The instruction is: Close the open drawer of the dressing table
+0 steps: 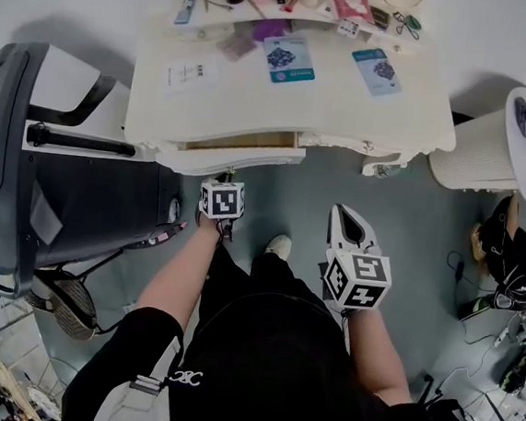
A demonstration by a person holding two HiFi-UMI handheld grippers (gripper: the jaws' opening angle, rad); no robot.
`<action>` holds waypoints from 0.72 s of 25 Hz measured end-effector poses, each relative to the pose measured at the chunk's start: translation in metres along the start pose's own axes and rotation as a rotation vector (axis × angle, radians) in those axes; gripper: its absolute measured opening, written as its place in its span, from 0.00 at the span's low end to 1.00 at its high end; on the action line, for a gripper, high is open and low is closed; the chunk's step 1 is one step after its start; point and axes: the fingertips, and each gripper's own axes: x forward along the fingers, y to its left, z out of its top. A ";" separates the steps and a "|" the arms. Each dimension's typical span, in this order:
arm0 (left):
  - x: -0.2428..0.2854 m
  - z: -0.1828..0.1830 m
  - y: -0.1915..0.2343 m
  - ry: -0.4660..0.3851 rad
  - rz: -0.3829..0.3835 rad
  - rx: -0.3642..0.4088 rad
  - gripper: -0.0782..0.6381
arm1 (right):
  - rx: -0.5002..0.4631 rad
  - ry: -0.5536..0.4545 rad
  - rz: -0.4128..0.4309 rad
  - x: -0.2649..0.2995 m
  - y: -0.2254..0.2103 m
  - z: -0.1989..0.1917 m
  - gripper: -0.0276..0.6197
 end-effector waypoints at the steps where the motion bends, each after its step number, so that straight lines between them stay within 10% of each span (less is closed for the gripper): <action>1: 0.003 0.004 0.002 -0.007 0.001 0.009 0.20 | 0.005 0.001 -0.008 0.000 -0.002 0.000 0.06; 18: 0.038 0.066 0.014 -0.085 -0.046 0.037 0.20 | 0.065 -0.001 -0.130 -0.005 -0.011 0.001 0.06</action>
